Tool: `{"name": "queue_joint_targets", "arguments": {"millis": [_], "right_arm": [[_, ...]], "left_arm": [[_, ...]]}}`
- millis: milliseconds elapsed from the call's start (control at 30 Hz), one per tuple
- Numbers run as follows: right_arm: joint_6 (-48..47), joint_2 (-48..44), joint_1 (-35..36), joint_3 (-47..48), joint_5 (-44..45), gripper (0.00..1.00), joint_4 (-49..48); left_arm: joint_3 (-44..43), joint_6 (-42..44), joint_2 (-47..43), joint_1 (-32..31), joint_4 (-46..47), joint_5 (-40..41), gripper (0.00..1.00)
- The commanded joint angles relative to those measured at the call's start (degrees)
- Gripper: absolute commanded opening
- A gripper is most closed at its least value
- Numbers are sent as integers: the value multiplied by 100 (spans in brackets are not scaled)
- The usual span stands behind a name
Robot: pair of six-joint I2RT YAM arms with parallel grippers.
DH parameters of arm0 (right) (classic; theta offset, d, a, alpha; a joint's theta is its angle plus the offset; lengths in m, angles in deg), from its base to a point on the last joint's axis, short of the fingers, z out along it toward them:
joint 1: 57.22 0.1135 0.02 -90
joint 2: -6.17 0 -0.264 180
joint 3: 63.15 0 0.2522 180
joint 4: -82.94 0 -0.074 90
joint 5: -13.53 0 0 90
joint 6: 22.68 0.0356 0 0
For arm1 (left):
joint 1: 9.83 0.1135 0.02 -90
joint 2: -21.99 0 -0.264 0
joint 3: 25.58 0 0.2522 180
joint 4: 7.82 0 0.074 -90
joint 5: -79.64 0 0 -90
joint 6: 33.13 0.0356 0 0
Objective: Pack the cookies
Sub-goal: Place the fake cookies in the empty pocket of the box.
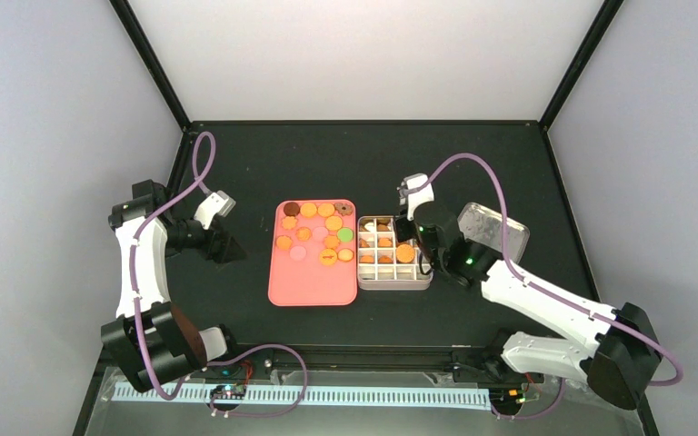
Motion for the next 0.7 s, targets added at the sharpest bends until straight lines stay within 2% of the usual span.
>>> {"name": "queue_joint_targets", "arguments": {"millis": [0,433,667], "right_arm": [[187,-366,-38,-168,-46,20,8],[267,-765,-43,-312,-119,20,169],[86,-291,-38,189,59,28,-105]], "left_arm": [[-141,189,-40,40,-93,-106,84],[-159,189,-53,40,-124,-131,84],[-188,188,-83,40,-144,-125,84]]}}
